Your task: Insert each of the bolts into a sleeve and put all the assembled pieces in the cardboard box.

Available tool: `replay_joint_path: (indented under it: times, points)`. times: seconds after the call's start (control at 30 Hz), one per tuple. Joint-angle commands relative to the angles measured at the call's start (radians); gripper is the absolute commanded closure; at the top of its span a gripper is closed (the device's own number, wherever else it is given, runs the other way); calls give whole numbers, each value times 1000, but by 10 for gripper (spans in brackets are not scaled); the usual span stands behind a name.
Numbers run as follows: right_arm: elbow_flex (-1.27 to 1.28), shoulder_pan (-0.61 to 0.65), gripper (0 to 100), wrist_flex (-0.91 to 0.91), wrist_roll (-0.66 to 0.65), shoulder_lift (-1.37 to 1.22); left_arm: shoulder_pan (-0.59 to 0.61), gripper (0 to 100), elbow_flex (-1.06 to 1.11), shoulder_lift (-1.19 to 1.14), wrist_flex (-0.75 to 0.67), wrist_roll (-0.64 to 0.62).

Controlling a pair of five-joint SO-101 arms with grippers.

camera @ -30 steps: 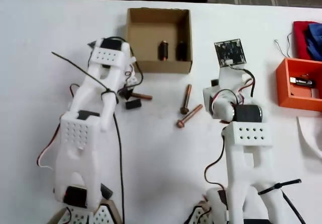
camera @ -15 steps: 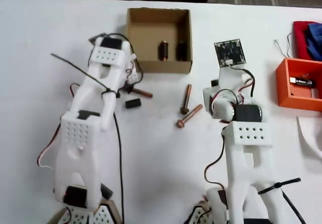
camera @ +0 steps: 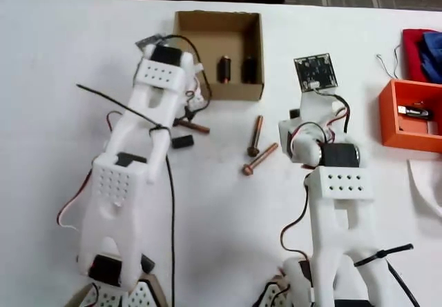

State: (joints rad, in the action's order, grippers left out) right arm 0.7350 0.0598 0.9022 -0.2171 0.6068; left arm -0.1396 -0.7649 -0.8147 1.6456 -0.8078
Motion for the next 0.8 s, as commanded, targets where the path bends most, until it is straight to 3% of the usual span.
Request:
replay_joint_path:
  times: [0.0, 0.33, 0.6, 0.77]
  points:
    - [-5, -1, 976, -7, 6, 1, -12, 868, -41, -40, -3, -41]
    - [-5, -1, 976, -7, 6, 1, 18, 868, -140, -155, -15, -91]
    - [-5, -1, 976, -7, 6, 1, 9, 868, -321, -153, 112, -84]
    - [-5, -1, 976, -7, 6, 1, 3, 868, -348, -163, 95, -87]
